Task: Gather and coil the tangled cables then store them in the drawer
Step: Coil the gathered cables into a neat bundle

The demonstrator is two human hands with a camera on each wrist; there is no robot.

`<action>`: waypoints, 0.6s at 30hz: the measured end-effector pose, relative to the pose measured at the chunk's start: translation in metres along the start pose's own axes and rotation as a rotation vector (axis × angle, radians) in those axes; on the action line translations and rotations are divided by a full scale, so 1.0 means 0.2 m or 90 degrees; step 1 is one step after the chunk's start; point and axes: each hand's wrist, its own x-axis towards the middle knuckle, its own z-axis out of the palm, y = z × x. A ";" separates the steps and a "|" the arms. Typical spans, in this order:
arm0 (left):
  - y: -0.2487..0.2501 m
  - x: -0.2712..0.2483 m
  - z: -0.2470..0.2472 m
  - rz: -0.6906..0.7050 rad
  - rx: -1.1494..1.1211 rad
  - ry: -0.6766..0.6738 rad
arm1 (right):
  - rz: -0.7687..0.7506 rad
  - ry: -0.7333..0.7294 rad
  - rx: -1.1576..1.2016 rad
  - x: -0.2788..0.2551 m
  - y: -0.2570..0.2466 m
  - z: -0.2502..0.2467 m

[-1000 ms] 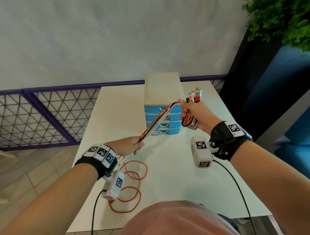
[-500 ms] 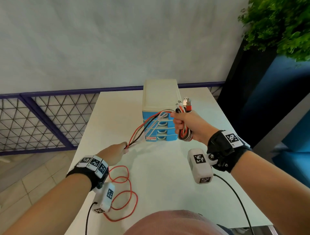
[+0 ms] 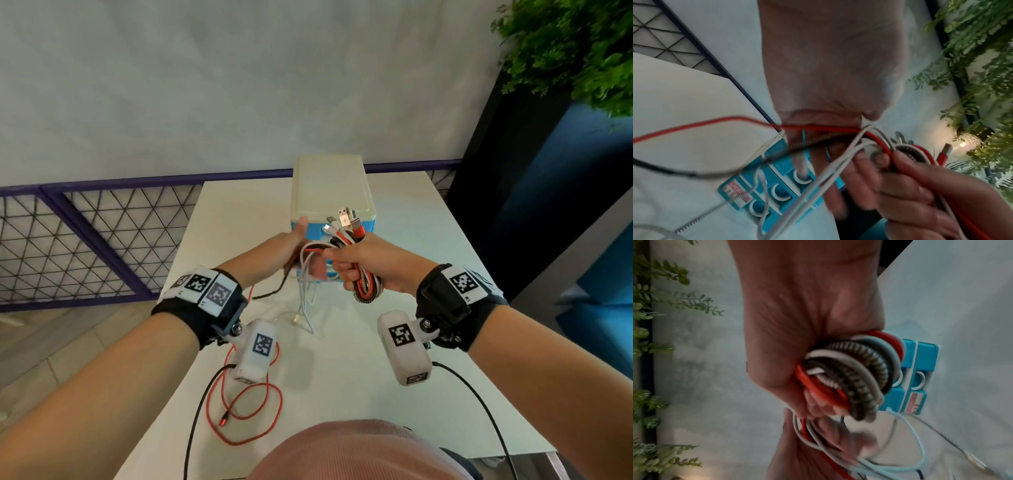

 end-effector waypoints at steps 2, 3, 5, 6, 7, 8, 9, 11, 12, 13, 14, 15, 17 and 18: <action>0.00 0.00 0.03 -0.037 -0.125 -0.115 | -0.011 -0.003 -0.018 -0.01 -0.01 -0.02; 0.00 -0.01 0.03 -0.058 -0.188 -0.164 | -0.017 0.001 -0.025 -0.01 -0.01 -0.03; -0.02 -0.02 0.02 -0.111 -0.259 -0.245 | -0.032 0.016 -0.031 -0.01 0.00 -0.05; -0.02 -0.04 0.01 -0.134 -0.281 -0.278 | -0.038 0.023 -0.030 -0.01 0.00 -0.06; -0.03 -0.05 0.01 -0.146 -0.299 -0.302 | -0.041 0.032 -0.029 0.00 0.01 -0.07; -0.04 -0.07 0.01 -0.145 -0.319 -0.315 | -0.042 0.041 -0.028 0.00 0.01 -0.08; -0.04 -0.08 0.01 -0.135 -0.334 -0.309 | -0.041 0.050 -0.028 0.01 0.02 -0.09; -0.04 -0.09 0.03 -0.109 -0.340 -0.249 | -0.040 0.060 -0.032 0.02 0.03 -0.10; -0.04 -0.09 0.04 -0.094 -0.329 -0.210 | -0.042 0.062 -0.035 0.02 0.04 -0.10; -0.04 -0.09 0.06 -0.081 -0.318 -0.172 | -0.045 0.064 -0.035 0.03 0.04 -0.09; -0.04 -0.08 0.08 -0.072 -0.316 -0.142 | -0.047 0.064 -0.036 0.04 0.04 -0.09; -0.04 -0.08 0.09 -0.068 -0.321 -0.119 | -0.048 0.063 -0.038 0.04 0.05 -0.09; -0.05 -0.07 0.08 -0.072 -0.348 -0.099 | -0.048 0.062 -0.047 0.04 0.05 -0.09; -0.04 -0.08 0.07 -0.080 -0.367 -0.105 | -0.047 0.062 -0.057 0.04 0.05 -0.09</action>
